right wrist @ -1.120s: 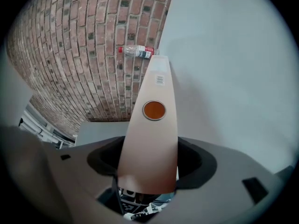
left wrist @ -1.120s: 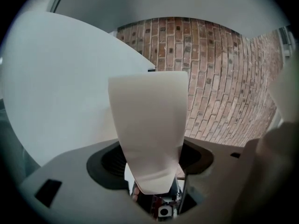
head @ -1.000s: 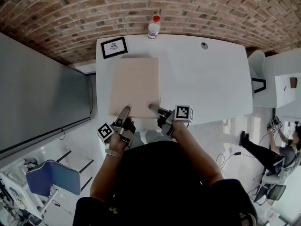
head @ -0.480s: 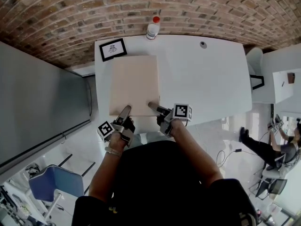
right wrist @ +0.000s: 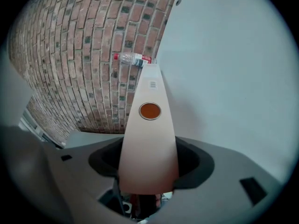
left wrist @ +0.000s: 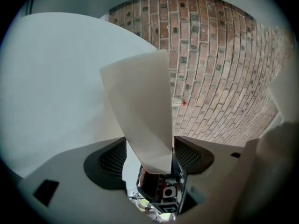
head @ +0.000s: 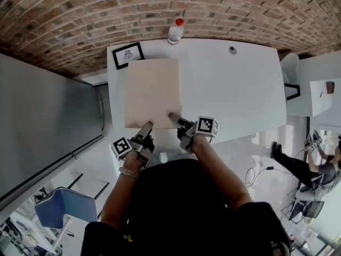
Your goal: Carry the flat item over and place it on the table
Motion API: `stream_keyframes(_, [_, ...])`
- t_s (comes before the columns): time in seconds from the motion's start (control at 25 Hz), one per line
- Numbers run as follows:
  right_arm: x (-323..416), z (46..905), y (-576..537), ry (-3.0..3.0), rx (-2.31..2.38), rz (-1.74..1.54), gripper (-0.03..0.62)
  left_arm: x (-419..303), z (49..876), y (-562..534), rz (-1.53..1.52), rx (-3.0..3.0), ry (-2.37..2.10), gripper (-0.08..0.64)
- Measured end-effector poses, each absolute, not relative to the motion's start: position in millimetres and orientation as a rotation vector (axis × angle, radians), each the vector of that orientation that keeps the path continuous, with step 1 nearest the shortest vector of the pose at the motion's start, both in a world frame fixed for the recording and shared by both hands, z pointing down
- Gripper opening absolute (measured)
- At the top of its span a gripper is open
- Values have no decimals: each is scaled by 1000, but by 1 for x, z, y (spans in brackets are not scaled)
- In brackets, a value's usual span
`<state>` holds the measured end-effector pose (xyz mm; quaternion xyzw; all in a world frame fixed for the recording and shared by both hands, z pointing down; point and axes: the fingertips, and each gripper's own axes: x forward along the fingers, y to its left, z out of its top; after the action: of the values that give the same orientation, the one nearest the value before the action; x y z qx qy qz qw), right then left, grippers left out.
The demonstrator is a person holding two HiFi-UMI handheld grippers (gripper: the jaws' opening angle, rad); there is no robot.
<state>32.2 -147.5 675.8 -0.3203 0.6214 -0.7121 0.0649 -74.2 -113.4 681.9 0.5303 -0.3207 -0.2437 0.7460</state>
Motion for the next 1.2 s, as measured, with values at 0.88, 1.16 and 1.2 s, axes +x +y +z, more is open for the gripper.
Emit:
stream_keyframes(0.88, [55,736,-144,1963,-1248,-2189,368,-100,673,-97,-592,1188,-751,307])
stream_keyframes(1.16, [67,746,-131,1997,-1316,-2209,353,-102,671,-91,-608,1195,-769,307])
stream_keyframes(1.2, [68,745,-131,2008,-1315,-2203,350,-101,671,-90,-600,1199,-776,307])
